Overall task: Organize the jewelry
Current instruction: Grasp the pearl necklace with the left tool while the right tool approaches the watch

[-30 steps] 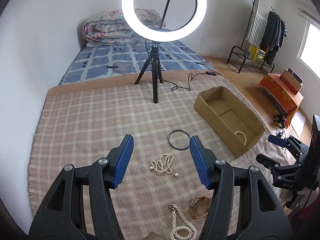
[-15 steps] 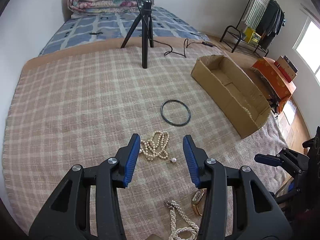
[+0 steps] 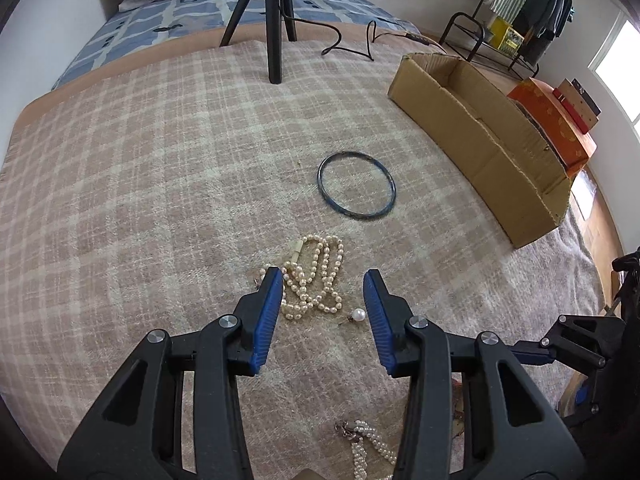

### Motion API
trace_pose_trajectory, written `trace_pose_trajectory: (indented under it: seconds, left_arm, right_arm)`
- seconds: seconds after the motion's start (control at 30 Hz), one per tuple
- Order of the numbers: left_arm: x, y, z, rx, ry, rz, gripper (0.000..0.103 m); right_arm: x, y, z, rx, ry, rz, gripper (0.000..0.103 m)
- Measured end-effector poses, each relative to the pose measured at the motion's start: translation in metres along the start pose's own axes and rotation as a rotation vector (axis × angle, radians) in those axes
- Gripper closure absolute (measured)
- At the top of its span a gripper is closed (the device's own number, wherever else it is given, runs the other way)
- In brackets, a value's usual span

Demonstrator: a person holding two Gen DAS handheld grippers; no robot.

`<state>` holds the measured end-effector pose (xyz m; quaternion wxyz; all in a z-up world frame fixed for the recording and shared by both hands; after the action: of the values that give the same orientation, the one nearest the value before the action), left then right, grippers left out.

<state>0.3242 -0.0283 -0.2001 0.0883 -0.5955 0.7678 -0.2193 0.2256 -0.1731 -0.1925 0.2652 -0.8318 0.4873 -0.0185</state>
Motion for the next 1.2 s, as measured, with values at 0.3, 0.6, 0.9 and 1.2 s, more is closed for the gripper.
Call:
trace_pose_trajectory:
  seconds: [0.3, 0.6, 0.9, 1.2]
  left_arm:
    - [0.003, -0.009, 0.031, -0.034, -0.043, 0.021, 0.06]
    - [0.002, -0.013, 0.046, -0.062, -0.058, 0.033, 0.06]
    - [0.013, -0.012, 0.049, -0.065, -0.102, 0.102, 0.06]
    - [0.02, -0.015, 0.054, -0.053, -0.13, 0.143, 0.091]
  right_arm:
    - [-0.002, 0.0, 0.011, -0.029, 0.016, -0.03, 0.06]
    - [0.002, 0.0, 0.02, -0.053, 0.018, -0.029, 0.06]
    - [0.003, -0.001, 0.025, -0.063, 0.026, -0.037, 0.06]
    - [0.002, -0.001, 0.027, -0.065, 0.033, -0.045, 0.061]
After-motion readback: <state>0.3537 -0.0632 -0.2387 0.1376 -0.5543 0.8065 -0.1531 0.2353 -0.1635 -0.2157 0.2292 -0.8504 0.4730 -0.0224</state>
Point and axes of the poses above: each gripper's, at about its wrist camera, not at the fingertips, and z roughly the way its jaws point, x to its right, y to its underside, the point moved 2 cm from there along z, roughly the way its jaws point, and after that the axes turned 4 degrees about -y, right-handed, at the moved point
